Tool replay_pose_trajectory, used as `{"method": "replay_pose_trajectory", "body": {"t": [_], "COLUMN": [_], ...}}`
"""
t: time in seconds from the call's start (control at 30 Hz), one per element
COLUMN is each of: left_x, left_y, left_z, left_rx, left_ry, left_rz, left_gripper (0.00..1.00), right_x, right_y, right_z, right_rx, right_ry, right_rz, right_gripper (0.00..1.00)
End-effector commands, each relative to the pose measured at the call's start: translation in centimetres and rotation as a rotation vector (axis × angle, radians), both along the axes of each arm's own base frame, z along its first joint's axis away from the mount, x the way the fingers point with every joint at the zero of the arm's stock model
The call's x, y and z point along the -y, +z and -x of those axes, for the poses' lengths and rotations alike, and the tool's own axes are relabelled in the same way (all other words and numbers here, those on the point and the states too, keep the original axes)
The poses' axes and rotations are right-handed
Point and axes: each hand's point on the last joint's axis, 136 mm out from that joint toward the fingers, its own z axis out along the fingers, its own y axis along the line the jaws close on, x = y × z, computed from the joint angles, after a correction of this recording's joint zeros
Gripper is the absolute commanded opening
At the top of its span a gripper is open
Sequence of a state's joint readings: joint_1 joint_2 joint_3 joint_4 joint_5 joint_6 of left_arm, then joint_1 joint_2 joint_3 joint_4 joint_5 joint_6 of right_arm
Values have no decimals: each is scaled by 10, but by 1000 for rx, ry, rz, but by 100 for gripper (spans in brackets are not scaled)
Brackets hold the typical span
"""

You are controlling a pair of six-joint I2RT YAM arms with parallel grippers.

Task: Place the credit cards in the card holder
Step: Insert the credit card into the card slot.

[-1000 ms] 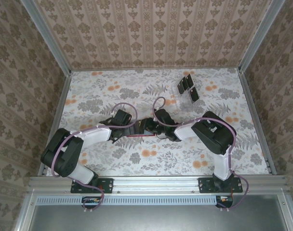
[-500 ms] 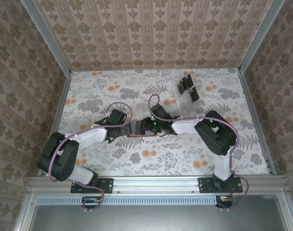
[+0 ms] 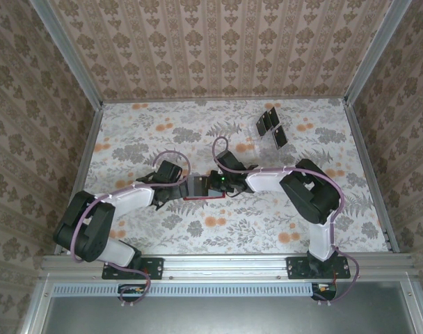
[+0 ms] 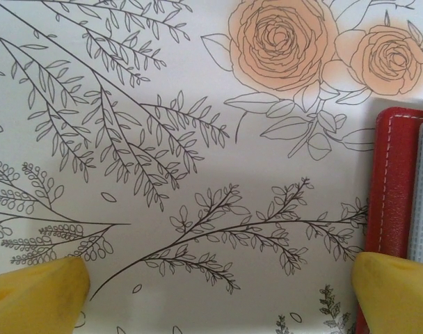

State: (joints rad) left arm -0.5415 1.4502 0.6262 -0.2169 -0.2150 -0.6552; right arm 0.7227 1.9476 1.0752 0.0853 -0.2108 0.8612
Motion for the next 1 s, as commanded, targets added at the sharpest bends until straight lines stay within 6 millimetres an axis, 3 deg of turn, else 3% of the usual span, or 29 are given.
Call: {"method": "replay_pose_trajectory", "body": {"t": [0.0, 0.47, 0.97], "left_x": [-5, -4, -14], "left_y": [-19, -19, 18], "left_z": [13, 16, 8], "left_rx": [-60, -54, 42], "left_ry": [18, 15, 87], "left_rz": [1, 16, 71], "left_gripper": [100, 100, 100], "right_x": [-6, -31, -33], "right_y": [-7, -1, 2], "right_z": [7, 7, 6], "right_rx": [-29, -38, -40], "right_ry": [31, 51, 39], "right_rz": [23, -30, -47], "right_gripper": [9, 9, 9]}}
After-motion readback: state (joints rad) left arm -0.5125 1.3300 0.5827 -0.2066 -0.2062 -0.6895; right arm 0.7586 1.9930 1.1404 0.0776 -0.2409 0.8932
